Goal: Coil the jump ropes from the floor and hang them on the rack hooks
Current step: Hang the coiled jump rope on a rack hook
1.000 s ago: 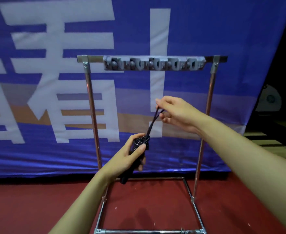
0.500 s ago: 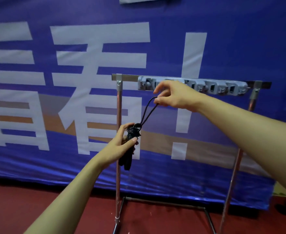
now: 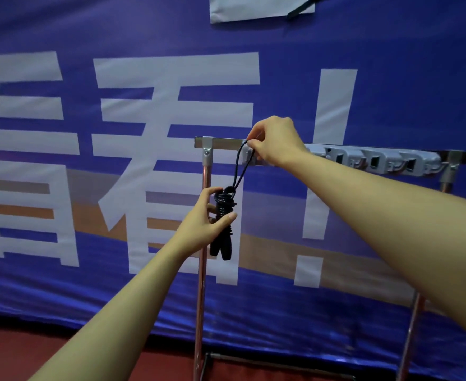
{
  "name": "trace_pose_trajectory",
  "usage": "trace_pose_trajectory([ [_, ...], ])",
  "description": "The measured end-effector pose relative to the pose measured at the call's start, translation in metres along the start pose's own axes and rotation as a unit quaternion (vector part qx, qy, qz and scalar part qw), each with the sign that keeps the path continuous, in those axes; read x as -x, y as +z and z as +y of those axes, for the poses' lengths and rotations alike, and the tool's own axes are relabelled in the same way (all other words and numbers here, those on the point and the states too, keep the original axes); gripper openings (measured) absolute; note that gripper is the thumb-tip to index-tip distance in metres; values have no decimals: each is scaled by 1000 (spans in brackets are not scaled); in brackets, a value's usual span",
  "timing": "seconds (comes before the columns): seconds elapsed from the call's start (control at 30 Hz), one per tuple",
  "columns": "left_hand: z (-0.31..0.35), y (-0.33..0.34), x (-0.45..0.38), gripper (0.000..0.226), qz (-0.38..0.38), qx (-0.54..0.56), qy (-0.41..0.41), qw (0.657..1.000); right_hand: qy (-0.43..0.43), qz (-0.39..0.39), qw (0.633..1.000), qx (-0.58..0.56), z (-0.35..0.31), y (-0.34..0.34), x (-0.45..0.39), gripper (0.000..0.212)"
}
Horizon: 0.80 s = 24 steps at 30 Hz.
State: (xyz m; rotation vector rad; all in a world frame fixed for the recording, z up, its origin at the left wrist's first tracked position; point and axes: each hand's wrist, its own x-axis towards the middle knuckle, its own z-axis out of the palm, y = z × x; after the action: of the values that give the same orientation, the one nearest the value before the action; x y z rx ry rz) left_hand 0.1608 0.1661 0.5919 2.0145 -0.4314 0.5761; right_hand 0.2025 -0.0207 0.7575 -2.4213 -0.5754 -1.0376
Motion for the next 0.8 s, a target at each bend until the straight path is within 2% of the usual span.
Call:
trace_pose_trajectory([
  [0.2,-16,8,-3,67,-13,-30,-12,999,6,-20,998,66,8,18,5,20],
  [0.4,-33,19,5,76,-28,-11,-17,999,-50,-4,998,30,15,18,50,11],
  [0.47,-40,20,15,83,-32,-10,-29,999,-71,1,997,16,18,12,76,24],
  [0.53,-48,20,31,82,-31,-12,-45,998,-97,-21,995,23,26,0,111,30],
  [0.63,-58,33,71,65,-39,-14,-60,997,-114,-93,986,75,50,-20,183,36],
  [0.8,-73,95,173,47,-147,-24,-55,987,-81,-187,972,118,108,-22,330,44],
])
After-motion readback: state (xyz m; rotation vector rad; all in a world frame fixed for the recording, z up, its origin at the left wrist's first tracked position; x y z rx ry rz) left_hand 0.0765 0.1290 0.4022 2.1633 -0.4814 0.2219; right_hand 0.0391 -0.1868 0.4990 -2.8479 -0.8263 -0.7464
